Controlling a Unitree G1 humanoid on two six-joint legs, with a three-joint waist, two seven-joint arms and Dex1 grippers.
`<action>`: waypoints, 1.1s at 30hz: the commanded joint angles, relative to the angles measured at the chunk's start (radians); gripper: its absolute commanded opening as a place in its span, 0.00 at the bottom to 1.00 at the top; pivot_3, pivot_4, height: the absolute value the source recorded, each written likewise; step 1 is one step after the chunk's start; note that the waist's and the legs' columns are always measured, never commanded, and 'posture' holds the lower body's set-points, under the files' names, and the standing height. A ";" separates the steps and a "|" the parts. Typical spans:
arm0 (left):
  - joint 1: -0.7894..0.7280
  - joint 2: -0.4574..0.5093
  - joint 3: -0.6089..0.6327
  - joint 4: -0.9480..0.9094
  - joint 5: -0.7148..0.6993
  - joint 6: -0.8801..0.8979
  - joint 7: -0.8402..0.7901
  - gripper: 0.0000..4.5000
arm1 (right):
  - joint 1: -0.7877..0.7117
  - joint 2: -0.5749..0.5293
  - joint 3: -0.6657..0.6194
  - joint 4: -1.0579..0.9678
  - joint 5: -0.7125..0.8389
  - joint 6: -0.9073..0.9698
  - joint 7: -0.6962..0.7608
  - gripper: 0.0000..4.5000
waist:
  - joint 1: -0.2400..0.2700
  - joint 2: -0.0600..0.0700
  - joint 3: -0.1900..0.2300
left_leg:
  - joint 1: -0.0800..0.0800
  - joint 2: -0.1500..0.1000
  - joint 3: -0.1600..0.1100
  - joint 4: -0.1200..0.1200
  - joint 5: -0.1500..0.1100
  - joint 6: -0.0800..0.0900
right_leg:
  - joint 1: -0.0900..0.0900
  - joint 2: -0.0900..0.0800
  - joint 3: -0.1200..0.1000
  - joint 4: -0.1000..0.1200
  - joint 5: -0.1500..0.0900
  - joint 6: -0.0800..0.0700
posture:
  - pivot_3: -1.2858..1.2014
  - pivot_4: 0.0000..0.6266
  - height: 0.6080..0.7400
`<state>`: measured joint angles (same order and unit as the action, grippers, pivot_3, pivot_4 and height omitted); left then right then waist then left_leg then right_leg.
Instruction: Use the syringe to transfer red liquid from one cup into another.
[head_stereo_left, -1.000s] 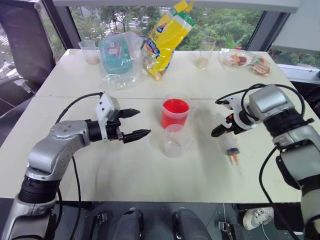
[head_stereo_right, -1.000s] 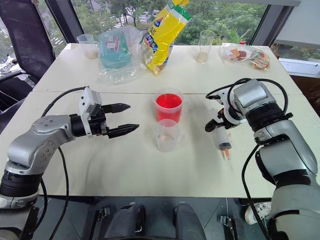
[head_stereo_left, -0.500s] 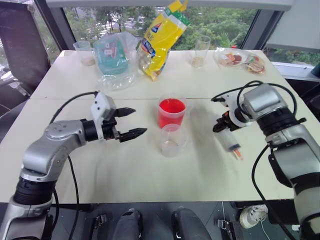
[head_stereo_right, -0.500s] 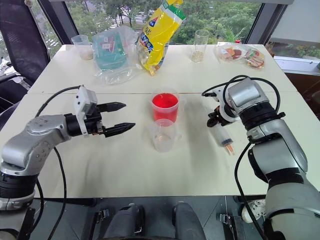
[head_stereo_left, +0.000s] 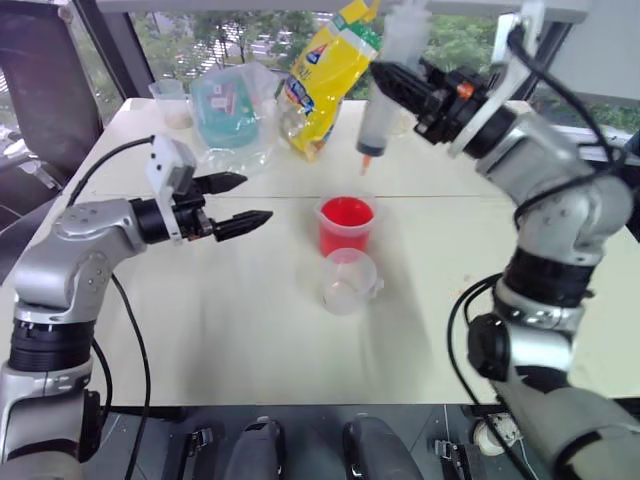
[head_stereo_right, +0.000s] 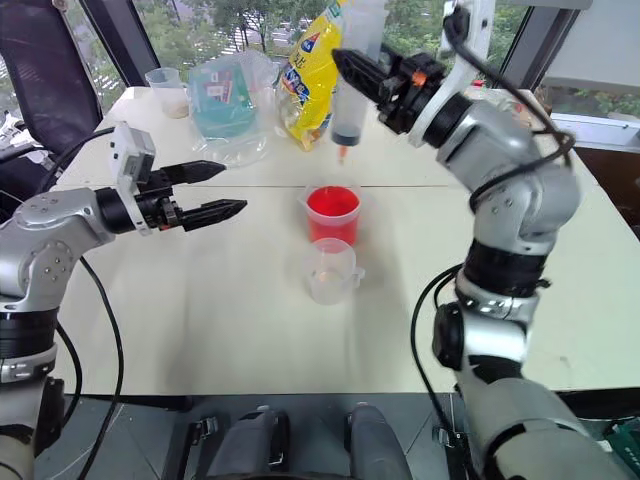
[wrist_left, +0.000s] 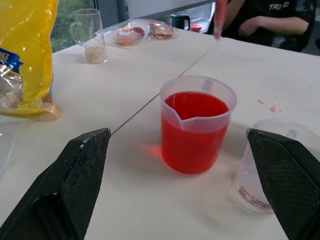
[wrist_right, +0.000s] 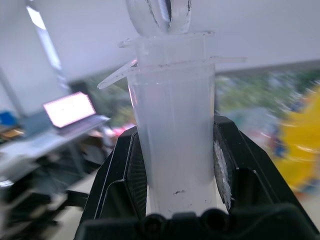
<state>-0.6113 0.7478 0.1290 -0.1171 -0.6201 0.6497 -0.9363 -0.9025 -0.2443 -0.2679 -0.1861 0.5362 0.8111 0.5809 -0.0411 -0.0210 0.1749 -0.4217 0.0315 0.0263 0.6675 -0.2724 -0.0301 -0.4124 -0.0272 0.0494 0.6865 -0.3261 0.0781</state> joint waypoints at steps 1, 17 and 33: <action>-0.055 0.008 -0.003 -0.001 -0.002 0.001 -0.016 1.00 | 0.084 0.021 0.090 -0.009 -0.051 -0.187 0.038 0.31 | 0.000 0.000 0.000 | 0.000 0.000 0.000 0.000 0.000 0.000 | 0.000 0.000 0.000 0.000 0.000 0.000 | 0.52 0.24 1.00; -0.312 -0.099 -0.103 0.110 -0.024 0.028 -0.135 1.00 | 0.247 0.045 0.244 0.242 -0.224 -0.632 0.054 0.31 | -0.002 0.000 0.000 | 0.002 0.000 0.000 0.000 0.004 -0.007 | 0.000 0.002 0.000 0.003 0.000 0.000 | 0.52 0.24 1.00; -0.458 -0.263 -0.174 0.284 0.030 -0.014 -0.215 1.00 | 0.250 0.028 0.270 0.222 -0.222 -0.619 0.050 0.31 | -0.002 0.000 0.000 | 0.002 0.000 0.000 0.000 0.005 -0.008 | 0.000 0.002 0.001 0.004 0.000 0.000 | 0.52 0.24 1.00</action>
<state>-1.0369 0.4852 -0.0489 0.1742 -0.5967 0.6461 -1.1400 -0.6355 -0.2135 0.0059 0.0804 0.3076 0.2023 0.6337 -0.0435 -0.0207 0.1752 -0.4192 0.0315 0.0265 0.6680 -0.2670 -0.0383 -0.4125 -0.0254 0.0501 0.6908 -0.3260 0.0782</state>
